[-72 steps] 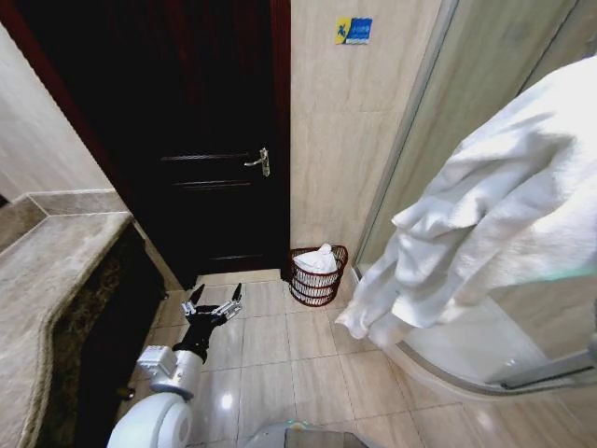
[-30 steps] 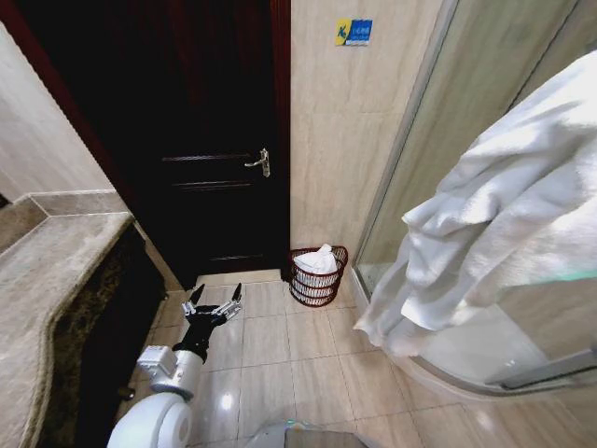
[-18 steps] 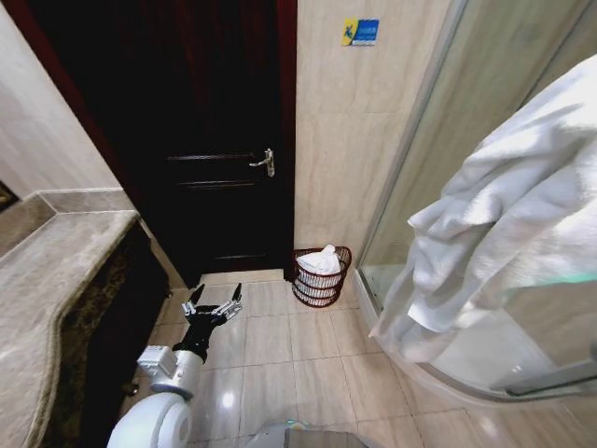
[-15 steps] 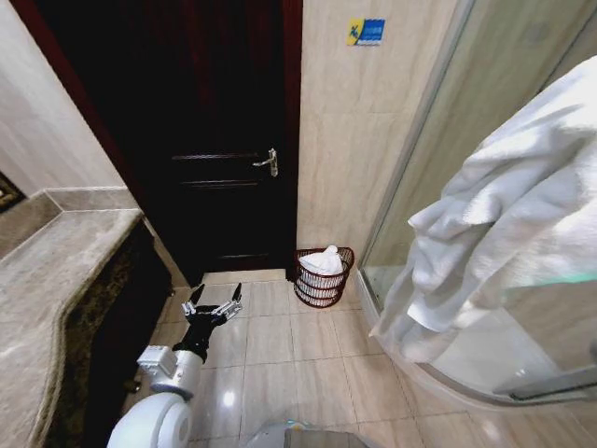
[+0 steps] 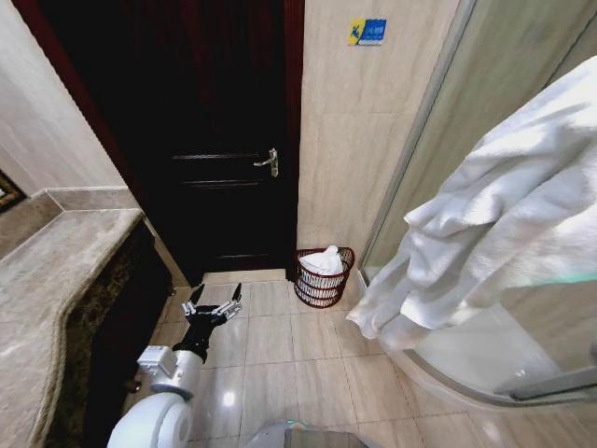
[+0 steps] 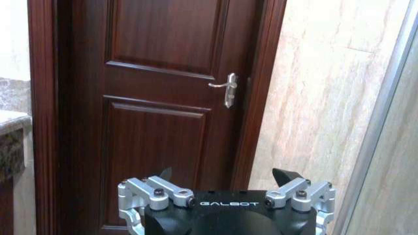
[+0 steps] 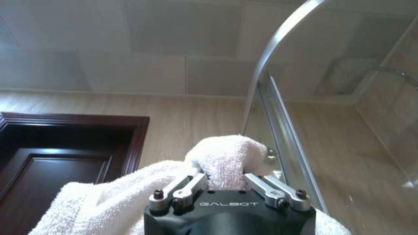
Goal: Discard the used towel into the hamper.
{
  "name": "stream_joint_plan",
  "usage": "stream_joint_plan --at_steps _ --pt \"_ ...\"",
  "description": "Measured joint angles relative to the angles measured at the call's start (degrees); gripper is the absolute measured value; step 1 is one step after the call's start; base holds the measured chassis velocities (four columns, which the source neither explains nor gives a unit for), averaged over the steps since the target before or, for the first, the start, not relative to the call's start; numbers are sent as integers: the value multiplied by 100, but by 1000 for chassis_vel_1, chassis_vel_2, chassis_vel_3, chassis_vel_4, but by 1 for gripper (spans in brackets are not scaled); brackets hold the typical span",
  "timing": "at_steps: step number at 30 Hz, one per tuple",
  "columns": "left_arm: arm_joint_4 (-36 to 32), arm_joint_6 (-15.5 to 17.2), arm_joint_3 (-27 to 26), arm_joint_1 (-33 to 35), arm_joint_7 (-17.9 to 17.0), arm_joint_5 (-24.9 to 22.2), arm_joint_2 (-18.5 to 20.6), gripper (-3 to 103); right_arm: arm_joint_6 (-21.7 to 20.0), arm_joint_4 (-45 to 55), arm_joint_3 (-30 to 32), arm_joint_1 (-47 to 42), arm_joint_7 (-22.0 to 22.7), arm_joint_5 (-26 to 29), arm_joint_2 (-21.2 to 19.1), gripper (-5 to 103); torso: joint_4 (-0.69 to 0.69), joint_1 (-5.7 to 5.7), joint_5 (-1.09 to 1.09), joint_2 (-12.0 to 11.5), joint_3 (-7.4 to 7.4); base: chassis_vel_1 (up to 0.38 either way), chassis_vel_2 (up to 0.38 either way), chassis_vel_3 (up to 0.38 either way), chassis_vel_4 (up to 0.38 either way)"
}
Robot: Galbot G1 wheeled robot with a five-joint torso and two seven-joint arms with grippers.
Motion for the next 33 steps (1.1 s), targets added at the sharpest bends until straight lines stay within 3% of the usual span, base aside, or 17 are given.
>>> stream_joint_plan --at_steps 11,23,25,33 --pt "0 0 1 0 0 0 0 100 -74 0 82 -27 25 -36 31 13 0 0 1 0 0 8 7 -11 -10" --pt "0 0 -1 0 0 0 4 100 -15 2 50 -23 78 -24 19 13 0 -1 -8 -1 -1 145 142 -136 -146" --pt "0 0 -2 0 0 0 4 100 -3 1 44 -24 78 -24 31 13 1 -1 2 -1 -1 86 83 -46 -59" --pt "0 0 1 0 0 0 0 100 62 -1 -8 -77 35 -84 123 13 -1 -1 1 -1 0 -37 -40 26 15"
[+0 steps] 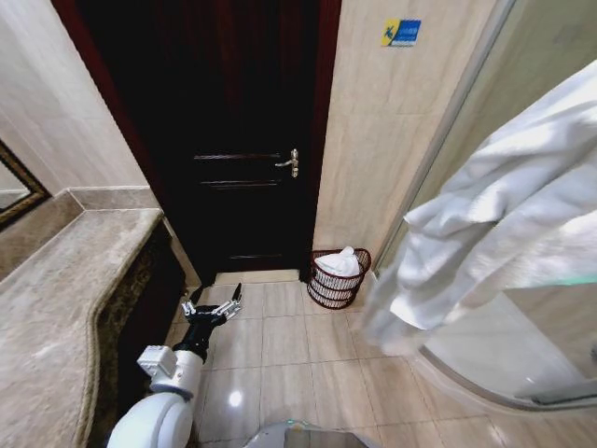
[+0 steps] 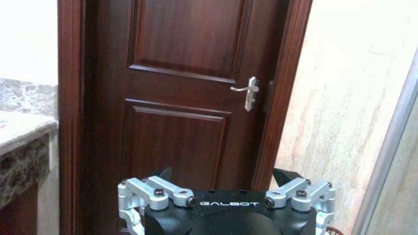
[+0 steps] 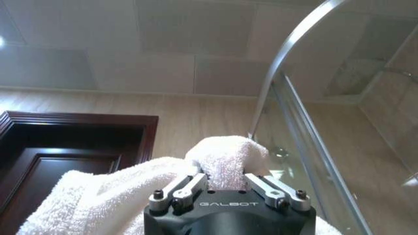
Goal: Discard the used towel into the hamper.
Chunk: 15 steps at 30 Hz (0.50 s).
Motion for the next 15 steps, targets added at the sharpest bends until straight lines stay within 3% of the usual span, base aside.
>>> stream_joint_plan --at_steps 15 --pt "0 0 -1 0 0 0 1 100 3 -1 -436 -57 -386 -145 263 13 0 0 0 0 0 -3 -4 3 2"
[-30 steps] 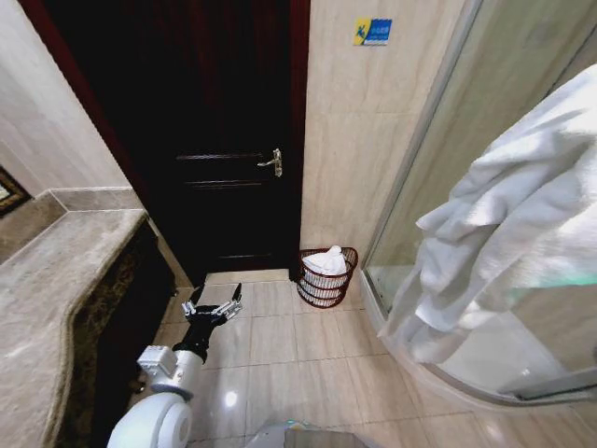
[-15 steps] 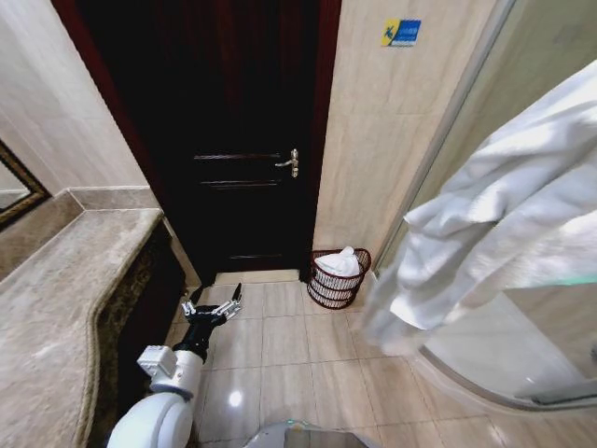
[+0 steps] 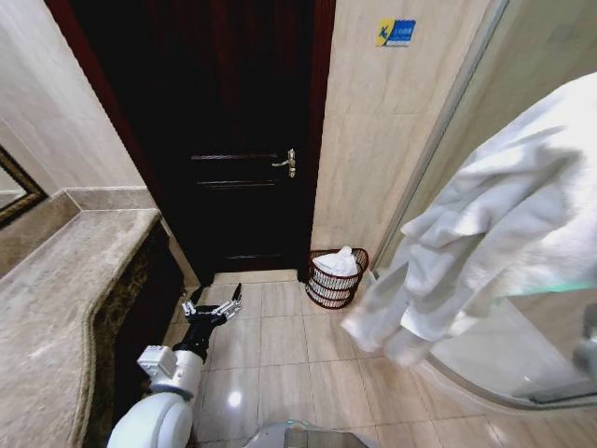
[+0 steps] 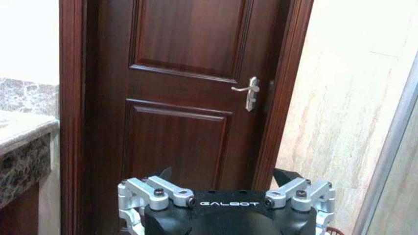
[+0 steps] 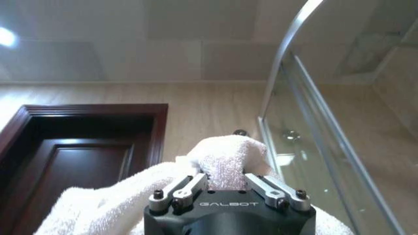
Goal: Discard the used towel into the hamper.
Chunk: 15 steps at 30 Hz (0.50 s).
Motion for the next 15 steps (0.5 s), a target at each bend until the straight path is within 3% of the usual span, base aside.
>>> stream_joint_plan --at_steps 8,15 --pt "0 0 0 0 0 0 0 100 76 1 -187 1 -283 -16 70 13 0 0 -1 0 0 0 0 0 0" --pt "0 0 0 0 0 0 0 100 216 -81 -804 145 -414 -459 146 13 0 0 -4 0 0 0 0 0 0"
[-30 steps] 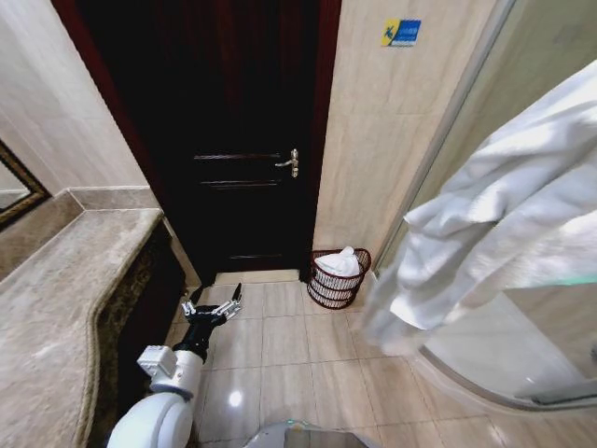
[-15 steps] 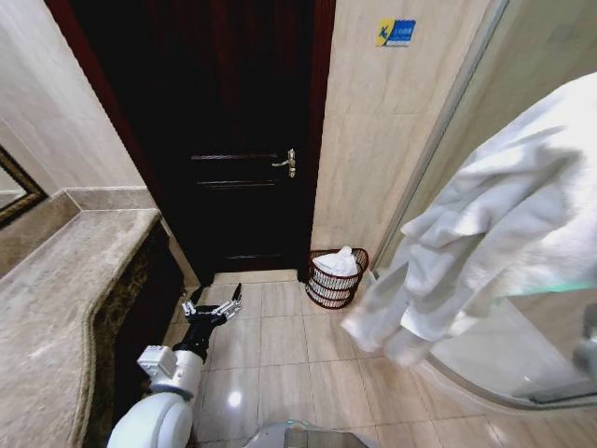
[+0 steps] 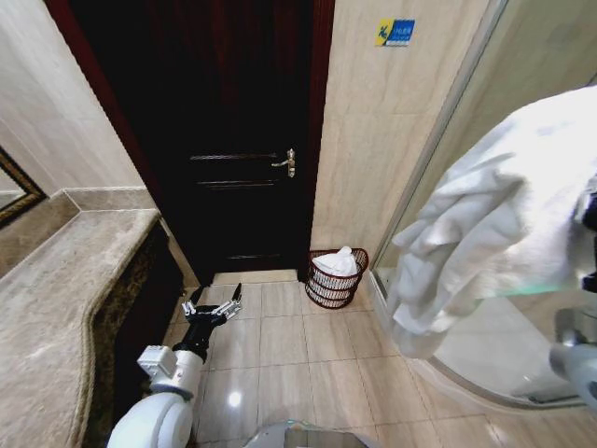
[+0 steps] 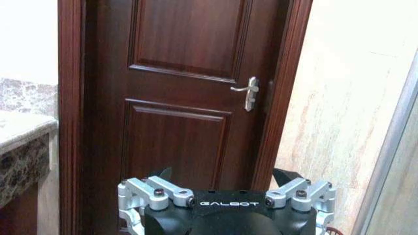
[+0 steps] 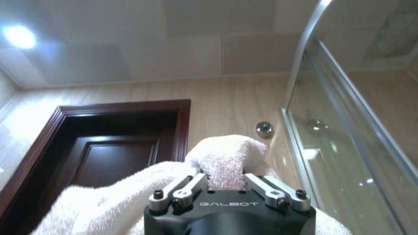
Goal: Discard the used towel into the hamper.
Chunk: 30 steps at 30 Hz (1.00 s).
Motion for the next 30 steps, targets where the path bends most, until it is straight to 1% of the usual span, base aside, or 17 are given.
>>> stream_joint_plan --at_steps 2,3,6,7,8,10,11,17,20,23,30 --pt "0 0 0 0 0 0 0 100 80 -174 -218 65 -64 -225 33 13 0 0 2 0 0 0 0 0 0" --pt "0 0 0 0 0 0 0 100 80 -174 -218 65 -64 -225 33 13 0 0 2 0 0 0 0 0 0" --pt "0 0 0 0 0 0 0 100 222 -485 -725 178 -172 -644 149 13 0 1 5 0 0 0 0 0 0" --pt "0 0 0 0 0 0 0 100 222 -485 -725 178 -172 -644 149 13 0 1 5 0 0 0 0 0 0" --pt "0 0 0 0 0 0 0 100 223 -569 -858 229 -173 -722 152 13 0 1 2 0 0 0 0 0 0" --pt "0 0 0 0 0 0 1 100 225 -834 -1058 363 -165 -849 122 13 0 1 2 0 0 0 0 0 0" --pt "0 0 0 0 0 0 1 100 225 -834 -1058 363 -165 -849 122 13 0 1 2 0 0 0 0 0 0" --pt "0 0 0 0 0 0 0 100 348 -1591 -1466 573 -88 -1071 104 13 0 1 4 -1 1 0 0 0 0" --pt "0 0 0 0 0 0 0 100 407 -1744 -1631 644 -27 -1154 140 13 0 1 5 -1 1 0 0 0 0" --pt "0 0 0 0 0 0 0 100 425 -1791 -1744 745 4 -1193 169 13 0 1 4 0 1 0 0 0 0" --pt "0 -1 0 0 0 0 0 100 254 -1623 -2138 980 -26 -1276 293 13 0 1 2 0 0 0 0 0 0"
